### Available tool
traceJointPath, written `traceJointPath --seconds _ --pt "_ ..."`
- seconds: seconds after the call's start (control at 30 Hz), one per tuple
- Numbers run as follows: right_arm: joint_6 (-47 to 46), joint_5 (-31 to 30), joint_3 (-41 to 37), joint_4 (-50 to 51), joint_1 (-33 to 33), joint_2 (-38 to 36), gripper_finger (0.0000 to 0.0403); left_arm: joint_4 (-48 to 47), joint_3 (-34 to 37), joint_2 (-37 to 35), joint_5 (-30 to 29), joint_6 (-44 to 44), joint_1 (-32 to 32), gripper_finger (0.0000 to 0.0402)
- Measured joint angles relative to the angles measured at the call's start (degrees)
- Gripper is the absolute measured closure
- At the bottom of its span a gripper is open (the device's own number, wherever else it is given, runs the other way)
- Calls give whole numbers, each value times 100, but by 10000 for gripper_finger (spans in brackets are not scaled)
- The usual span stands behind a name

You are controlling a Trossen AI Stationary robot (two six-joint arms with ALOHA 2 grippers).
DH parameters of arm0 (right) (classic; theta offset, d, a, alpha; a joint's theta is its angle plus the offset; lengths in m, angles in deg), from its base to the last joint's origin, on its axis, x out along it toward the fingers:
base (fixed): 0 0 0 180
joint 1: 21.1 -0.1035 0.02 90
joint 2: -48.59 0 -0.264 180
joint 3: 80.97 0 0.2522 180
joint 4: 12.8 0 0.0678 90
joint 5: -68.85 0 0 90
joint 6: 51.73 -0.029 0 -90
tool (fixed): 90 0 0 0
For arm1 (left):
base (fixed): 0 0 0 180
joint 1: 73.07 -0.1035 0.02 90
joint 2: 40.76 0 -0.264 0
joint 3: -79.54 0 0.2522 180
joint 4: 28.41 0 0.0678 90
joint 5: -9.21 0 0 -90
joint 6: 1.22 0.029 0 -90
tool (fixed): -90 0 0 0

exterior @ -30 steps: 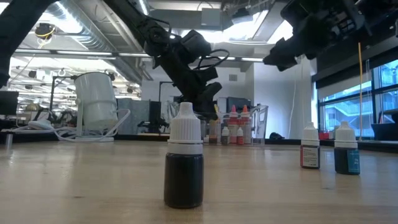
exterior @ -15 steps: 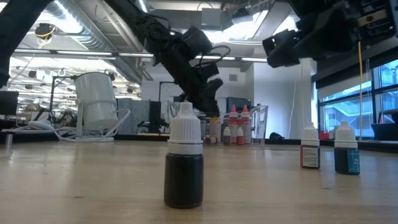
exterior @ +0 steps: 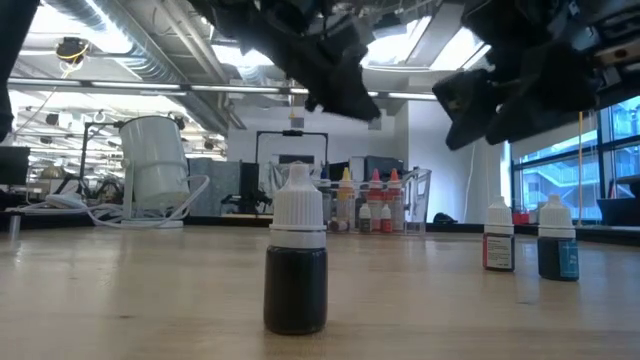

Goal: Pick & Place food coloring
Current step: Put the top small red food coloring bottle into the transparent container

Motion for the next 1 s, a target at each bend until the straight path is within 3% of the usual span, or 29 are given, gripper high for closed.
traceJointPath --seconds 0.2,0.4,0.6,1.0 --pt "-624 296 0 -207 -48 305 217 1381 999 -875 -384 301 436 287" --pt "2 314 -2 -779 -224 680 217 3126 2240 -1883 221 515 623 288" --pt "-50 313 0 -1198 -236 1060 217 3349 2734 -2441 279 532 793 288" --pt "-488 462 -2 -967 -233 1418 217 3414 2736 -2408 279 640 910 289"
